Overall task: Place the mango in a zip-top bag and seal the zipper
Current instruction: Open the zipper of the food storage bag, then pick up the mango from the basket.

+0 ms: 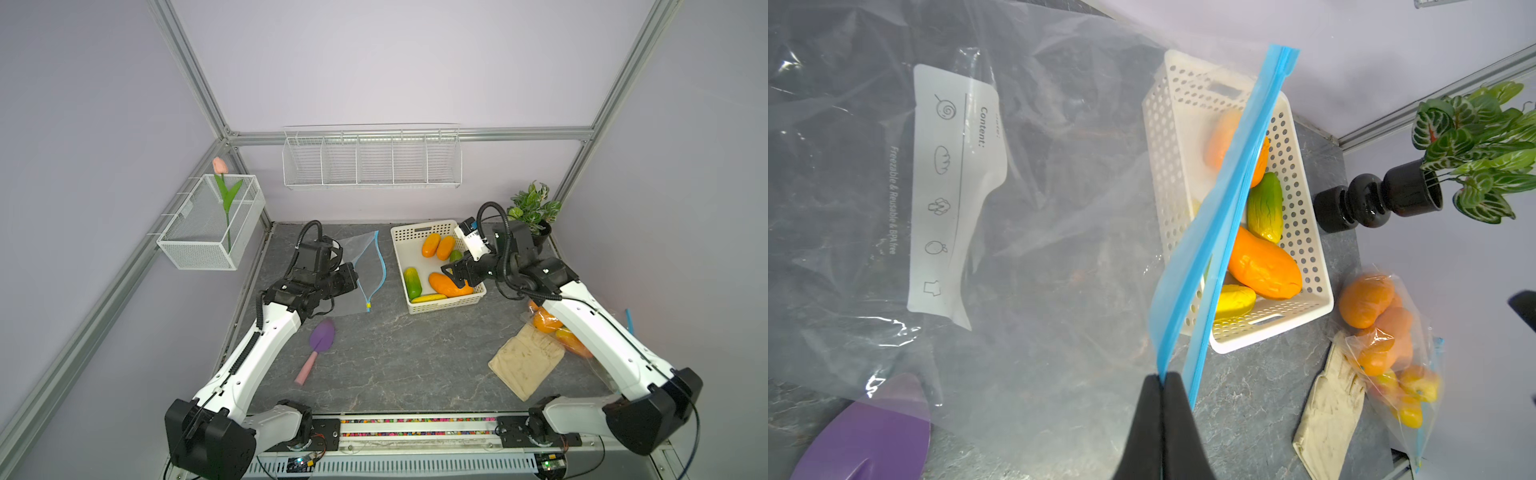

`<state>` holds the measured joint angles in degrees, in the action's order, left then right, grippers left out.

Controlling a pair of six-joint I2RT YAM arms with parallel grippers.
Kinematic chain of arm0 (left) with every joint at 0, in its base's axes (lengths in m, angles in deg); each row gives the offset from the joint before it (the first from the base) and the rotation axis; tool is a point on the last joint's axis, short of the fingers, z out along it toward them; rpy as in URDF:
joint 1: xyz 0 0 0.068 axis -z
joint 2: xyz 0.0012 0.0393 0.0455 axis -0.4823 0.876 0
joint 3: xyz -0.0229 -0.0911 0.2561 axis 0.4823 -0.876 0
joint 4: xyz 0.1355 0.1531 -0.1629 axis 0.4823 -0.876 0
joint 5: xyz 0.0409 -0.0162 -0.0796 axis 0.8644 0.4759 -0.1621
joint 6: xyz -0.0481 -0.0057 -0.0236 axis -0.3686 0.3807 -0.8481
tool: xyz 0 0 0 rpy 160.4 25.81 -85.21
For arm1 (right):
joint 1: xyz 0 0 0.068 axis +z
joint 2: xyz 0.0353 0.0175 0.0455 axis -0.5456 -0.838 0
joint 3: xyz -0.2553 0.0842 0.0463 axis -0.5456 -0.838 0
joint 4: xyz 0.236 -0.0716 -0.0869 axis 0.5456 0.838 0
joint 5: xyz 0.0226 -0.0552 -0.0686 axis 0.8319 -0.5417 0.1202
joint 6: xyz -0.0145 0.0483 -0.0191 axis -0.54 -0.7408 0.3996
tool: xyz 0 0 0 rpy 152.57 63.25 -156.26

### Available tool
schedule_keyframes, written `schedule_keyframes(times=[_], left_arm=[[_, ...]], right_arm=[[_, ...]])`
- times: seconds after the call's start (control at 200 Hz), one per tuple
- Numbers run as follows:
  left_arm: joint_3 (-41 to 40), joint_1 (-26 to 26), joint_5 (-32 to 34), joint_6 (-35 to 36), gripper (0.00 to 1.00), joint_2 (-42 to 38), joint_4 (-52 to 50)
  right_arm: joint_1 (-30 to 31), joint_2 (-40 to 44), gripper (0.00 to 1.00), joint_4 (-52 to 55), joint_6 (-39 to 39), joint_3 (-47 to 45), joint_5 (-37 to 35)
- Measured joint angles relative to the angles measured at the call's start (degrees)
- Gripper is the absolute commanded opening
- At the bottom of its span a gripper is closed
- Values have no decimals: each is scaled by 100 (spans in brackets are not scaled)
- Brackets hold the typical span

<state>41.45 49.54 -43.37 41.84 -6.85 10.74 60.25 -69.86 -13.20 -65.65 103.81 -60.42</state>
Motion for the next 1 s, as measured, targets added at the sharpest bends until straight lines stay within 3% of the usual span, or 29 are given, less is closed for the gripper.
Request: schedule_keyframes(times=[0.2,0.355,0.695,1.0], left_arm=[[-4,0,-94,0,0,15,26],[-7,0,-114,7,0,15,22],[-7,0,-221,31,0,55,46],[-35,0,-245,42,0,66,136]], right_arm=[[-173,-2050,89,988,645,1117,-761],[-199,-3115,89,1790,1115,1707,-1084],[-269,-4350,89,2505,1867,2750,-1045],[-278,-5117,92,2743,2031,3279,-791]])
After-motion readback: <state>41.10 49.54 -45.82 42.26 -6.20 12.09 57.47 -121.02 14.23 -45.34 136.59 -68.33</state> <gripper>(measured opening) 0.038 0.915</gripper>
